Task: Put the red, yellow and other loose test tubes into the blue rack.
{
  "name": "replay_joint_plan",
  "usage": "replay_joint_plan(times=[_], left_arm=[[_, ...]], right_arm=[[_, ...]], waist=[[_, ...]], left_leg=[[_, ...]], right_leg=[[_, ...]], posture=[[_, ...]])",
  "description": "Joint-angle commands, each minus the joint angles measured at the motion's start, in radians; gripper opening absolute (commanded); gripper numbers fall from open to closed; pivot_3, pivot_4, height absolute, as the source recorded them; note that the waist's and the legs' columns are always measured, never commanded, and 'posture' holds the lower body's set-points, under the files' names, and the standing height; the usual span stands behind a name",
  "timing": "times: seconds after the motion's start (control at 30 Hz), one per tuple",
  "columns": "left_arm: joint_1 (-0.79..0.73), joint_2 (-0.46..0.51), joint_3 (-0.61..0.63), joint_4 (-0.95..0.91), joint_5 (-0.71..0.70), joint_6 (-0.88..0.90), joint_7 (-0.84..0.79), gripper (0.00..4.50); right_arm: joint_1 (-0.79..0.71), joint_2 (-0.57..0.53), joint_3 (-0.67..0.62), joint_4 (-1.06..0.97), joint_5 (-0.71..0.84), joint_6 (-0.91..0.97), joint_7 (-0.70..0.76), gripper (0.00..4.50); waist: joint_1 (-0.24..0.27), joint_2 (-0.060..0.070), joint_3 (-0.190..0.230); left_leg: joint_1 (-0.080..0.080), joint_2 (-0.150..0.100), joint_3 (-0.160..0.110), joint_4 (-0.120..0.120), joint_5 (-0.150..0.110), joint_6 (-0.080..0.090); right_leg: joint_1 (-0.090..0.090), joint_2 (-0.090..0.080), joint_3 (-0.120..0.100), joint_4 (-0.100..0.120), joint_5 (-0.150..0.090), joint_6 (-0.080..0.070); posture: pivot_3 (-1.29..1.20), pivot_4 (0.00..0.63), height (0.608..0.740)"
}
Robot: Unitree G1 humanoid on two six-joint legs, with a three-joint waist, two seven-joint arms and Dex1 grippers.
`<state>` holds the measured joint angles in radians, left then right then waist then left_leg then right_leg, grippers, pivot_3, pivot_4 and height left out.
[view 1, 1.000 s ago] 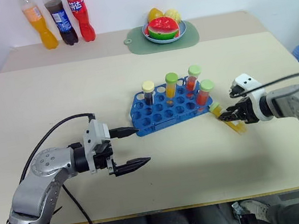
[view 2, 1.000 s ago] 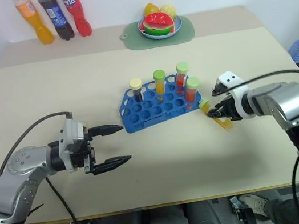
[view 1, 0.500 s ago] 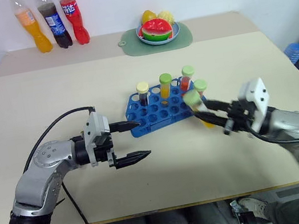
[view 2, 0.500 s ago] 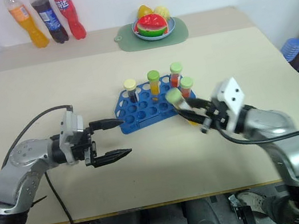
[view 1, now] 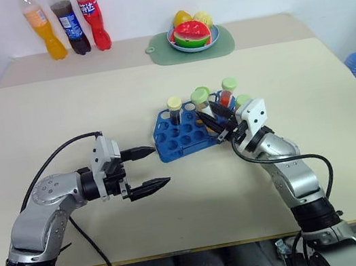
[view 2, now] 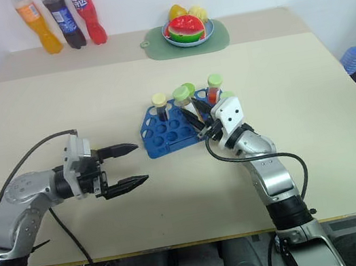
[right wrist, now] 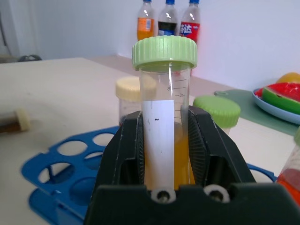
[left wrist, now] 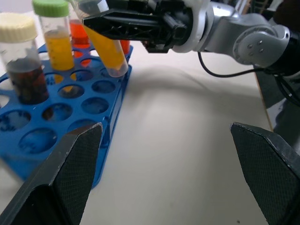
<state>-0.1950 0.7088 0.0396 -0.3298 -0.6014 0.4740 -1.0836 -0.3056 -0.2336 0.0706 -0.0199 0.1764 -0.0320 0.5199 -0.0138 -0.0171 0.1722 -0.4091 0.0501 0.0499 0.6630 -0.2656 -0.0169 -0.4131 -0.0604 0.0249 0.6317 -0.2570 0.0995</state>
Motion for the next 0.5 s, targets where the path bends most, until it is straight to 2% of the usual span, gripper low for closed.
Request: replay_joint_plan(times=[0.03,0.5], left_arm=[[0.016,0.013,0.041,-0.036,-0.015,-0.011,0.007,4.5],[0.025,-0.01,0.045,-0.039,-0.02,-0.01,0.043,4.5]], right_arm=[[-0.014,0.012,-0.007,0.052,-0.005,-0.072,0.005,0.8],[-0.02,0.061,-0.009,0.256,-0.01,-0.233,-0.002,0.8]], waist=[[-0.001,0.0,0.0],[-0.004,0.0,-0.001]], left_leg=[[0.0,0.0,0.0,0.0,0.0,0.0],[0.003,0.0,0.0,0.0,0.0,0.0]], right_leg=[[0.0,0.0,0.0,0.0,0.0,0.0],[0.003,0.0,0.0,0.001,0.0,0.0]], posture=[[0.0,0.15,0.74],[0.0,0.15,0.74]])
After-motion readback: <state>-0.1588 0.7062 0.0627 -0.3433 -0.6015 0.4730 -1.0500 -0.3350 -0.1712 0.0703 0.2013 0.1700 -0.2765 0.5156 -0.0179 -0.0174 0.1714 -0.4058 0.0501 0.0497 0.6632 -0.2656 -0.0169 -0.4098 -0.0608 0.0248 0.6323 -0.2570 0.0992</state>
